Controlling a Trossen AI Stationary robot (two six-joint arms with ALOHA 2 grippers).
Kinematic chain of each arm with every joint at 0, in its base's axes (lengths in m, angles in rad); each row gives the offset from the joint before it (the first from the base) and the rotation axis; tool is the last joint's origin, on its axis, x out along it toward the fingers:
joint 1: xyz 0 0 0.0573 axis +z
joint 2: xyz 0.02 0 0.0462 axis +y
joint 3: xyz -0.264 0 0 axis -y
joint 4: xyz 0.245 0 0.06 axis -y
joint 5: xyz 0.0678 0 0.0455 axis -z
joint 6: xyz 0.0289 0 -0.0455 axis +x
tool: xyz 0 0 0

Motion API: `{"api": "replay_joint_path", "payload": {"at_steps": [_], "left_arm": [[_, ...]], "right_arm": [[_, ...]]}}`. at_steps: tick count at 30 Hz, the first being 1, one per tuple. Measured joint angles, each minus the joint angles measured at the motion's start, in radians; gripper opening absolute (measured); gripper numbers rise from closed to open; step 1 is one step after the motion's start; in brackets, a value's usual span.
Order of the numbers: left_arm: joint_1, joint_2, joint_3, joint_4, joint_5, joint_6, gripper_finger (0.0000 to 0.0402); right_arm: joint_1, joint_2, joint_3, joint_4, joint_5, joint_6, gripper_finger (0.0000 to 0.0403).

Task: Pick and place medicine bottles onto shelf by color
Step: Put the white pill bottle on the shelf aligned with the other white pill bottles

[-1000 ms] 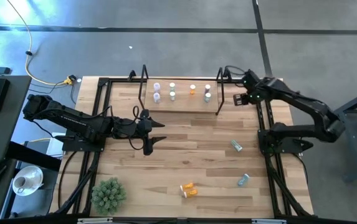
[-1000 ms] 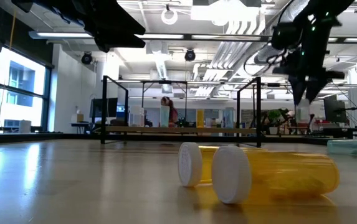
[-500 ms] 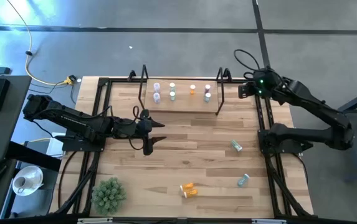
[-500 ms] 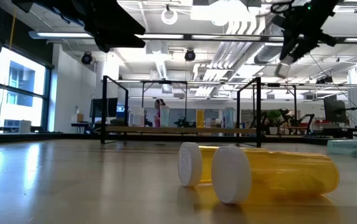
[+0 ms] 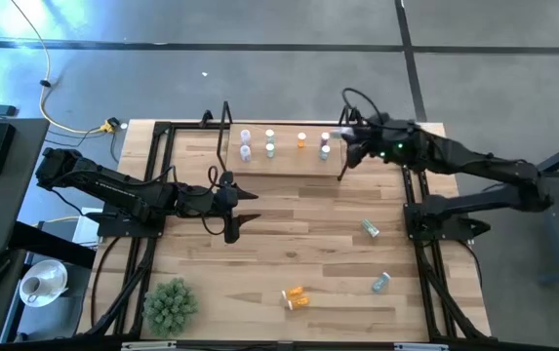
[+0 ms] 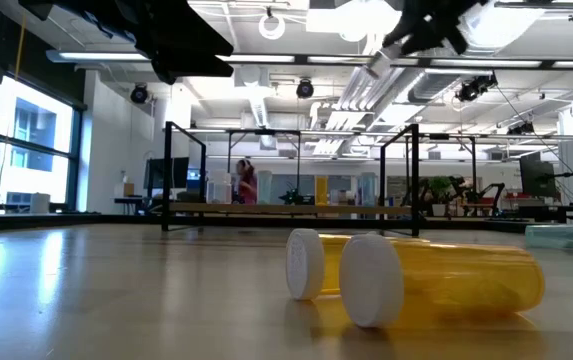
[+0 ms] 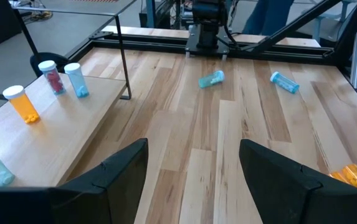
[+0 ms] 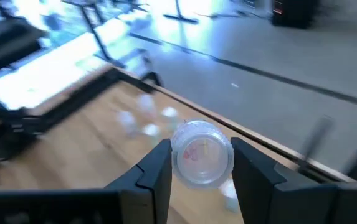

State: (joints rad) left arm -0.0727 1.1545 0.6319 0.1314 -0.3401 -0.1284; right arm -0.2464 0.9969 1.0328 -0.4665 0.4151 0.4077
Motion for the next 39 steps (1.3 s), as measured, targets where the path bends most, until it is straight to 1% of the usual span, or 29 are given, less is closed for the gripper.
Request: {"api": "replay_joint_path", "payload": {"at_steps": [5, 11, 18, 22, 25, 29, 35, 39], "left_arm": [[0.000, 0.000, 0.000, 0.000, 0.000, 0.000, 0.0241], [0.000, 0.000, 0.000, 0.000, 0.000, 0.000, 0.0241], [0.000, 0.000, 0.000, -0.002, 0.000, 0.000, 0.0241], [0.000, 0.000, 0.000, -0.024, 0.000, 0.000, 0.0241], [0.000, 0.000, 0.000, -0.061, 0.000, -0.001, 0.0241], [0.000, 0.000, 0.000, -0.110, 0.000, -0.006, 0.0241], [0.000, 0.000, 0.000, -0.148, 0.000, -0.052, 0.0241], [0.000, 0.000, 0.000, -0.174, 0.014, -0.052, 0.0241]], "right_arm": [[0.069, 0.080, 0.000, 0.104, -0.014, -0.016, 0.0118], [0.092, 0.184, 0.000, 0.148, -0.141, -0.007, 0.0118], [0.115, 0.330, 0.000, 0.177, -0.250, 0.038, 0.0118], [0.120, 0.405, 0.002, 0.206, -0.334, 0.045, 0.0118], [0.123, 0.462, 0.034, 0.198, -0.368, 0.059, 0.0118], [0.143, 0.534, 0.132, 0.133, -0.368, 0.033, 0.0118], [0.170, 0.662, 0.319, -0.085, -0.371, -0.017, 0.0118], [0.199, 0.753, 0.381, -0.165, -0.368, -0.065, 0.0118]]}}
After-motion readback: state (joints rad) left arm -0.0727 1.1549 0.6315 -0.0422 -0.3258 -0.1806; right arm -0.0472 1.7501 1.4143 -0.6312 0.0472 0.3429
